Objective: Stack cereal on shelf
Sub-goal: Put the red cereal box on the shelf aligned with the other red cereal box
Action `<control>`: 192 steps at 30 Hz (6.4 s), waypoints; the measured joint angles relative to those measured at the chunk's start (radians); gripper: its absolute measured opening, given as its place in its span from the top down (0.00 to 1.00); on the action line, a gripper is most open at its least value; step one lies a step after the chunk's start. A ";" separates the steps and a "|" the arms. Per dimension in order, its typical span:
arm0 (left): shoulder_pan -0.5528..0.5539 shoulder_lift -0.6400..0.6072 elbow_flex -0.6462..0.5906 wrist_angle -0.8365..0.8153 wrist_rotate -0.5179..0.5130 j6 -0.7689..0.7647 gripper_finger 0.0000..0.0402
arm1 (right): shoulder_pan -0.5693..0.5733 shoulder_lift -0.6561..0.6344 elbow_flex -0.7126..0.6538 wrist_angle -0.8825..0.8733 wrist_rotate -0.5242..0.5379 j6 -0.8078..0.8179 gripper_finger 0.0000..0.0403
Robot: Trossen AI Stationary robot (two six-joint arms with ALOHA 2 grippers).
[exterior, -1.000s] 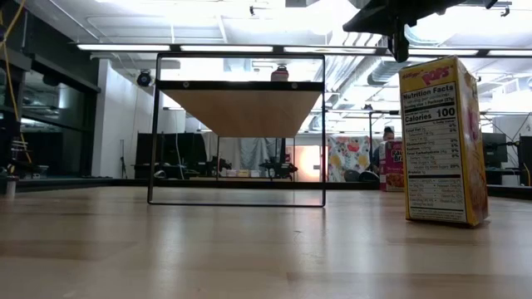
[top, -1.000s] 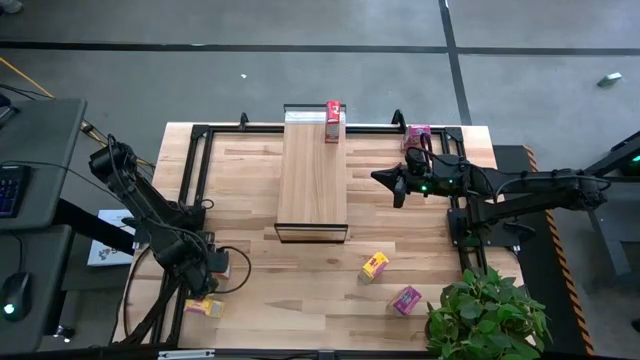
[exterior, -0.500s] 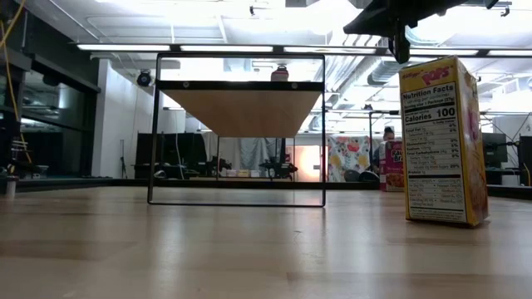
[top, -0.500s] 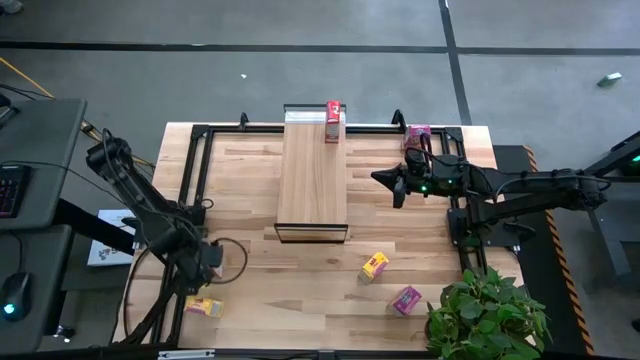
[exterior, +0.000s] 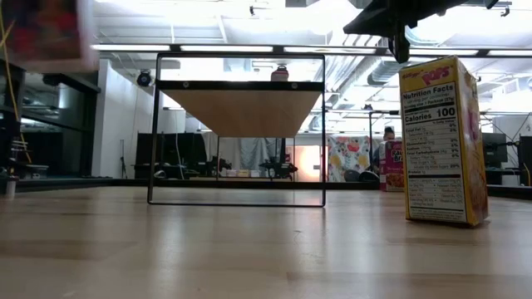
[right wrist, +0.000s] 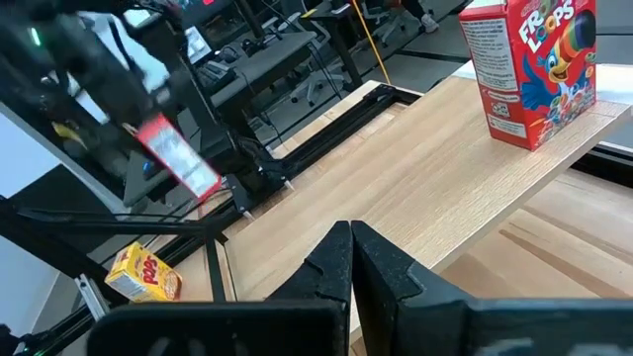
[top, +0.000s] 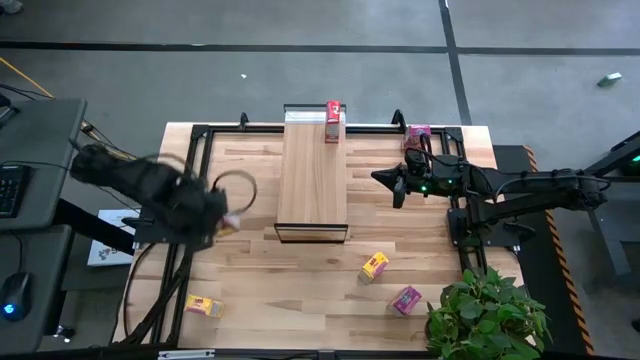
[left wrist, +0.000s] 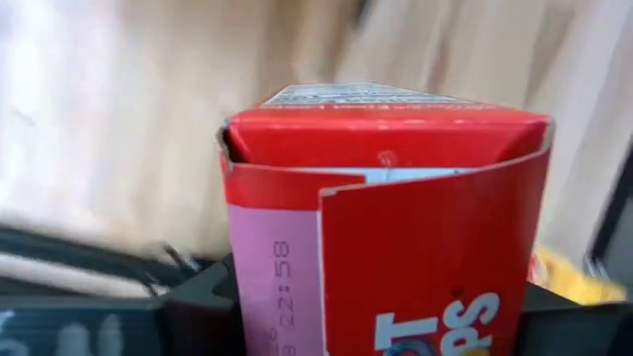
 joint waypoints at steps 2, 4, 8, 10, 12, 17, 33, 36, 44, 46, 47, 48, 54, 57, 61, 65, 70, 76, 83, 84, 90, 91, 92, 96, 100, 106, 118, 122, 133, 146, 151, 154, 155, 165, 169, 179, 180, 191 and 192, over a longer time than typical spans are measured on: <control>0.090 0.056 0.103 -0.002 -0.048 0.106 0.55 | 0.000 0.000 0.000 0.001 0.000 0.000 1.00; 0.180 0.123 0.201 0.002 -0.102 0.217 0.55 | 0.000 0.000 0.000 0.001 0.000 0.000 1.00; 0.352 0.274 0.383 0.004 -0.181 0.436 0.55 | 0.000 0.000 0.000 0.002 0.000 0.000 1.00; 0.429 0.349 0.460 0.030 -0.208 0.529 0.55 | 0.000 0.000 0.000 0.002 0.002 0.000 1.00; 0.500 0.419 0.525 0.071 -0.213 0.593 0.55 | 0.000 0.000 0.000 0.002 0.009 0.001 1.00; 0.633 0.579 0.665 0.122 -0.143 0.662 0.55 | 0.000 0.000 0.000 0.002 0.022 0.001 1.00; 0.716 0.781 0.739 0.196 -0.062 0.738 0.55 | 0.000 0.000 0.000 0.002 0.067 0.000 1.00; 0.716 0.781 0.739 0.228 -0.056 0.753 0.54 | 0.000 0.000 0.000 0.002 0.067 0.001 1.00; 0.716 0.781 0.739 0.238 -0.057 0.787 0.47 | 0.000 0.000 0.000 0.002 0.067 0.003 1.00; 0.720 0.781 0.739 0.238 -0.060 0.799 0.45 | 0.000 0.000 0.000 0.002 0.067 0.003 1.00; 0.721 0.782 0.739 0.240 -0.064 0.801 0.44 | 0.000 0.000 0.000 0.002 0.067 0.003 1.00; 0.722 0.785 0.739 0.245 -0.075 0.801 0.43 | 0.000 0.000 0.000 0.002 0.067 0.003 1.00; 0.728 0.788 0.739 0.249 -0.102 0.794 0.40 | 0.000 0.000 0.000 0.002 0.067 0.003 1.00; 0.728 0.782 0.739 0.251 -0.102 0.786 0.40 | 0.000 0.000 0.000 0.002 0.067 0.003 1.00; 0.732 0.766 0.765 0.251 -0.098 0.776 0.40 | 0.000 0.000 0.000 0.002 0.067 0.003 1.00; 0.733 0.753 0.825 0.247 -0.098 0.772 0.40 | 0.000 0.000 0.000 0.002 0.067 0.003 1.00; 0.733 0.683 0.861 0.249 -0.076 0.690 0.42 | 0.000 0.000 0.000 0.002 0.067 0.003 1.00; 0.722 0.488 0.644 0.400 0.072 0.547 0.72 | 0.000 0.000 0.000 0.002 0.067 0.003 1.00; 0.667 0.083 -0.115 1.012 0.104 0.283 0.96 | 0.000 0.000 0.000 -0.005 0.067 0.003 1.00; 0.651 0.039 -0.220 1.115 0.105 0.238 0.98 | 0.000 0.000 0.000 -0.005 0.067 0.002 1.00; 0.584 -0.006 -0.583 1.619 0.057 0.012 1.00 | 0.000 0.000 0.000 -0.006 0.068 -0.008 1.00; 0.578 0.013 -0.591 1.630 0.029 0.012 1.00 | 0.000 0.000 0.000 -0.006 0.067 -0.008 1.00; 0.575 0.033 -0.593 1.624 0.000 0.015 1.00 | 0.000 0.000 0.000 -0.006 0.067 -0.008 1.00; 0.585 0.114 -0.576 1.628 -0.039 0.069 1.00 | 0.000 0.000 0.000 -0.006 0.075 -0.008 1.00; 0.607 0.194 -0.543 1.624 -0.026 0.135 1.00 | 0.000 0.000 0.000 -0.006 0.101 -0.008 1.00; 0.657 0.255 -0.506 1.627 -0.034 0.224 1.00 | 0.000 0.000 0.000 -0.006 0.105 0.009 1.00; 0.797 0.305 -0.503 1.711 -0.034 0.297 1.00 | 0.000 0.000 0.000 -0.005 0.112 0.011 1.00; 0.827 0.324 -0.503 1.796 -0.034 0.297 1.00 | 0.000 0.000 0.000 -0.005 0.112 0.011 1.00; 0.866 0.387 -0.503 1.949 -0.030 0.350 1.00 | 0.000 0.000 0.000 -0.005 0.115 0.011 1.00; 0.893 0.225 -0.503 1.734 0.301 0.264 1.00 | 0.000 0.000 0.000 -0.005 0.118 0.003 1.00; 0.775 0.287 -0.503 1.760 0.285 0.268 1.00 | 0.000 0.000 0.000 -0.006 0.123 -0.008 1.00; 0.732 0.318 -0.503 1.793 0.183 0.277 1.00 | 0.000 0.000 0.000 -0.006 0.124 -0.008 1.00; 0.727 0.329 -0.503 1.810 0.143 0.277 1.00 | 0.000 0.000 0.000 -0.006 0.124 -0.008 1.00; 0.769 0.370 -0.503 1.839 0.057 0.323 1.00 | 0.000 0.000 0.000 -0.005 0.124 -0.008 1.00; 0.780 0.380 -0.503 1.868 0.081 0.334 1.00 | 0.000 0.000 0.000 -0.006 0.124 -0.008 1.00; 0.799 0.379 -0.503 1.920 0.078 0.375 1.00 | 0.000 0.000 0.000 -0.005 0.130 -0.008 1.00; 0.802 0.379 -0.503 1.924 0.078 0.375 1.00 | 0.000 0.000 0.000 -0.005 0.130 -0.008 1.00; 0.819 0.369 -0.503 1.935 0.147 0.340 1.00 | 0.000 0.000 0.000 -0.005 0.131 -0.008 1.00; 0.819 0.358 -0.504 1.934 0.178 0.334 1.00 | 0.000 0.000 0.000 -0.006 0.131 -0.008 1.00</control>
